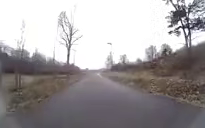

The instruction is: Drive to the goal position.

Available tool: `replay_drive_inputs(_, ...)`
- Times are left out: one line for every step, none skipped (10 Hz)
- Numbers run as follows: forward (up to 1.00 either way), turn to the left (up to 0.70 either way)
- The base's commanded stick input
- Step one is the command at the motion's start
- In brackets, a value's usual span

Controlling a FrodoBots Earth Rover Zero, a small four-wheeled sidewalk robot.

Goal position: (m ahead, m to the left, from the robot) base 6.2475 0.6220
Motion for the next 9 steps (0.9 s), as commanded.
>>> replay_drive_inputs(0.85, 0.00)
replay_drive_inputs(0.85, 0.00)
replay_drive_inputs(0.85, 0.00)
replay_drive_inputs(0.85, 0.00)
replay_drive_inputs(0.85, 0.00)
replay_drive_inputs(0.85, 0.00)
replay_drive_inputs(0.85, 0.00)
replay_drive_inputs(0.85, 0.00)
replay_drive_inputs(0.85, 0.00)
